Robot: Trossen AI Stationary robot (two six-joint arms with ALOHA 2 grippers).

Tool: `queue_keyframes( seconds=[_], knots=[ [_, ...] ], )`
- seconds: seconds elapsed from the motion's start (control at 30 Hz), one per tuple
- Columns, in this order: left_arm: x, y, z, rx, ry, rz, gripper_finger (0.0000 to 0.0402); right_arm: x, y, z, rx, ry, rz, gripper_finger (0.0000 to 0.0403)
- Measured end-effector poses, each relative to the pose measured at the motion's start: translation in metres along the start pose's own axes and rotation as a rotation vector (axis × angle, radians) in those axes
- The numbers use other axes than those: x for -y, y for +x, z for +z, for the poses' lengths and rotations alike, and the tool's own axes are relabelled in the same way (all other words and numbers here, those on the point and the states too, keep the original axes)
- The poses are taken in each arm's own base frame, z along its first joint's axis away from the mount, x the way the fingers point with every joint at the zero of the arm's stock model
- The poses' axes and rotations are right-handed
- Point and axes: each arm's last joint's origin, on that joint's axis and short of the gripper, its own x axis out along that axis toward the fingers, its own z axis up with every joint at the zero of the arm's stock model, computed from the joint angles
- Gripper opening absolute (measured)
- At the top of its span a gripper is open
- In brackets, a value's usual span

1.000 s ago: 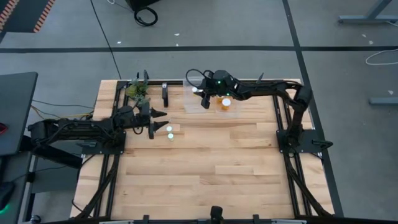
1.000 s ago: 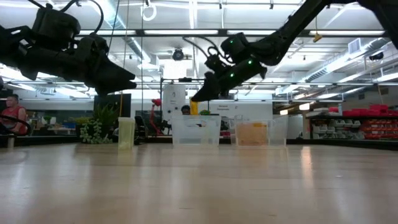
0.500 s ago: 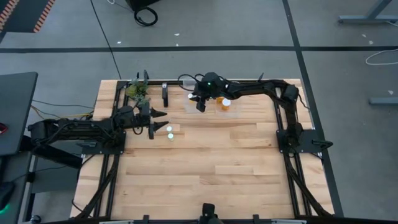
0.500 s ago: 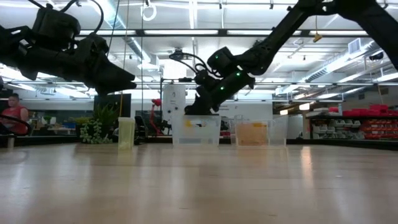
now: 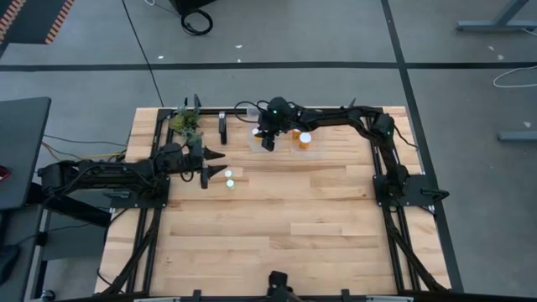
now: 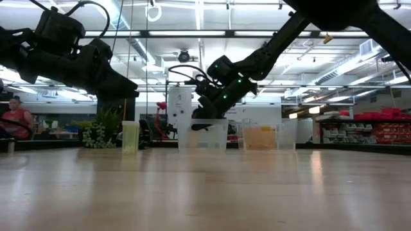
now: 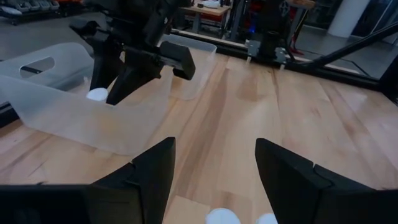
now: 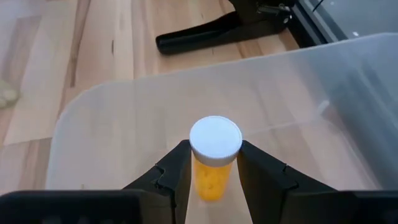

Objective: Pick and place medicine bottles into bin by pill shape (circle, oval)
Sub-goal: Put the small orange pill into the left transparent bin, then put the top small yellow pill into the transparent bin

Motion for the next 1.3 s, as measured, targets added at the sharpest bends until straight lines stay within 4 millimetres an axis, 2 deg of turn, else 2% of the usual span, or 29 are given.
queue_keyframes(
  seconds=[0.33,0.47,0.7,1.0,1.3],
  knots=[
    [0.000,0.000,0.000,0.001,-0.007,0.005,0.0231,0.000,-0.001,-0.002,-0.024,0.015,0.010,0.0133],
    [0.000,0.000,0.000,0.001,-0.008,0.005,0.0231,-0.001,-0.001,-0.008,-0.069,0.027,0.009,0.0152],
    [0.000,0.000,0.000,0.002,-0.007,0.005,0.0231,0.001,-0.009,-0.003,-0.076,0.024,-0.019,0.0195],
    [-0.001,0.000,-0.001,-0.009,-0.020,0.020,0.0231,0.000,-0.010,-0.001,-0.073,0.012,-0.035,0.0204],
    [-0.001,0.000,-0.001,-0.010,-0.020,0.030,0.0231,-0.002,-0.034,0.019,-0.029,-0.015,-0.073,0.0204]
  ],
)
